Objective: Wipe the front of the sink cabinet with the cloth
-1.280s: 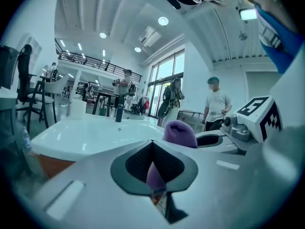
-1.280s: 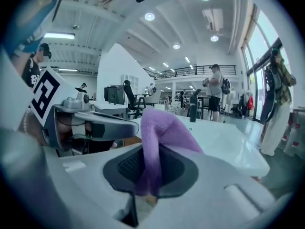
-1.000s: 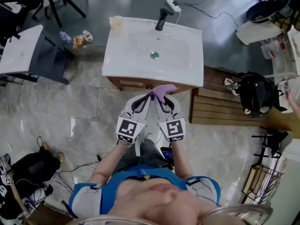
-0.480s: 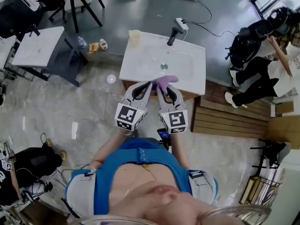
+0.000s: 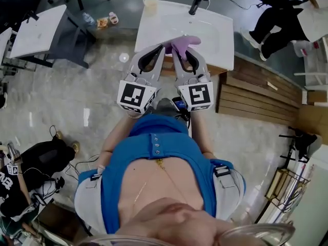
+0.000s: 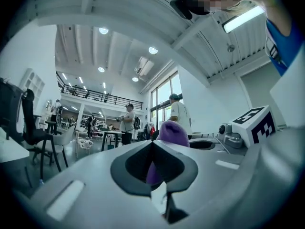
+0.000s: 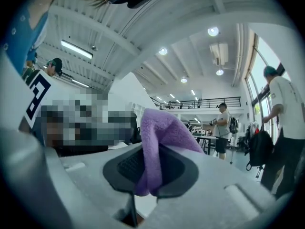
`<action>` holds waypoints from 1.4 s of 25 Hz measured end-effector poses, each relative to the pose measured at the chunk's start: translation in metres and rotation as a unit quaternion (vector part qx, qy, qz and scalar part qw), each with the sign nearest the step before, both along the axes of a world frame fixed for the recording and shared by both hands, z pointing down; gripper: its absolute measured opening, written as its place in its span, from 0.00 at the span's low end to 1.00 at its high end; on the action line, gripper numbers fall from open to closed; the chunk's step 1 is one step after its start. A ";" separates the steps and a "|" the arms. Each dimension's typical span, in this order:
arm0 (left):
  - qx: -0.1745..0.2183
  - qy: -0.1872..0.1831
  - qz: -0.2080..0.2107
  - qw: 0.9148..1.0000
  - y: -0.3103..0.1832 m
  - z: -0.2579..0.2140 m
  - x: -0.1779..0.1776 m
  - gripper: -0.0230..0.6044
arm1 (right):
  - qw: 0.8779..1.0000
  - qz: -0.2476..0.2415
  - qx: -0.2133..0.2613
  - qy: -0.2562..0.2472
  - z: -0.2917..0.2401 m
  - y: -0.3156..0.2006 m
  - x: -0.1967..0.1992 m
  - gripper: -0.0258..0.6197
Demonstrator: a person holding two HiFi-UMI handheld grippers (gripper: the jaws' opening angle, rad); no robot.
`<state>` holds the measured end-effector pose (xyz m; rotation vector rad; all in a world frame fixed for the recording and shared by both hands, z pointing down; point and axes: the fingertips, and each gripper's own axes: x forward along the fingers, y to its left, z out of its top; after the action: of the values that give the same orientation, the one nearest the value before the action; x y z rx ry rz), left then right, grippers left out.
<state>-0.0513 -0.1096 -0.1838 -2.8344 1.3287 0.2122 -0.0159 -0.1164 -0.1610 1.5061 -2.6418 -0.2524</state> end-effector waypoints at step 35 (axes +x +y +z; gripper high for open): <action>-0.035 -0.030 -0.028 0.999 0.050 0.023 0.142 0.04 | 0.999 -0.034 -0.030 0.006 0.008 0.044 0.135 0.13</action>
<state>0.0908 -0.0598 -0.1608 -2.8300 1.4289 0.0814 0.1195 -0.0727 -0.1533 1.3941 -2.6701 -0.1847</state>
